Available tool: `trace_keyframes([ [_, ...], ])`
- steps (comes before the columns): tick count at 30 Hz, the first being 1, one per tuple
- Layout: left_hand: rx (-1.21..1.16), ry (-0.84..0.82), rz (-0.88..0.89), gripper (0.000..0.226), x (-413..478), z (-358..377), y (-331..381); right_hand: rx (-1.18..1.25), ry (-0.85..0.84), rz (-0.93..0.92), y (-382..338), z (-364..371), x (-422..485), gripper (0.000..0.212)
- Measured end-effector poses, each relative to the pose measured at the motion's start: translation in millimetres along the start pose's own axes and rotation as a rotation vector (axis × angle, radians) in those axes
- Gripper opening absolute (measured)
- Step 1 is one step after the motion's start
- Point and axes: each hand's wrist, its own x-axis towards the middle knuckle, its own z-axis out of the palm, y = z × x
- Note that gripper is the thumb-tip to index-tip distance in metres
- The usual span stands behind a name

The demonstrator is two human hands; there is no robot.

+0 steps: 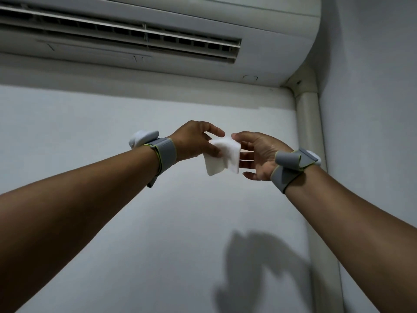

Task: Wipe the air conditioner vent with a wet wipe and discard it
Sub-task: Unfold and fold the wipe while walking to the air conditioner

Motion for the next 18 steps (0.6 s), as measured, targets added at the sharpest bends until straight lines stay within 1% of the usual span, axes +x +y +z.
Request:
trace_keyframes([
  [3, -0.031, 0.047, -0.006, 0.033, 5.0, -5.2, -0.6, 0.072, 0.015, -0.03, -6.5, 1.8, 7.1, 0.012],
  [6, -0.115, 0.101, -0.053, 0.02, 7.5, -10.5, -4.5, 0.071, 0.069, -0.118, -6.4, 5.9, 10.9, 0.016],
  [9, -0.233, 0.109, -0.111, 0.026, 11.0, -11.2, -8.6, 0.109, 0.138, -0.212, -3.6, 6.3, 14.7, 0.019],
  [12, -0.363, 0.103, -0.13, 0.027, 13.9, -7.2, -8.3, 0.15, 0.174, -0.297, -2.7, 6.1, 19.1, 0.026],
  [14, -0.405, 0.123, -0.14, 0.039, 19.7, -1.7, -6.0, 0.136, 0.178, -0.343, -4.0, 4.4, 23.8, 0.033],
  [16, -0.456, 0.146, -0.146, 0.043, 24.9, 4.2, -3.6, 0.116, 0.151, -0.377, -2.3, 1.8, 27.9, 0.039],
  [18, -0.5, 0.167, -0.151, 0.041, 28.7, 7.5, -0.5, 0.122, 0.141, -0.398, 0.8, -0.4, 31.2, 0.033],
])
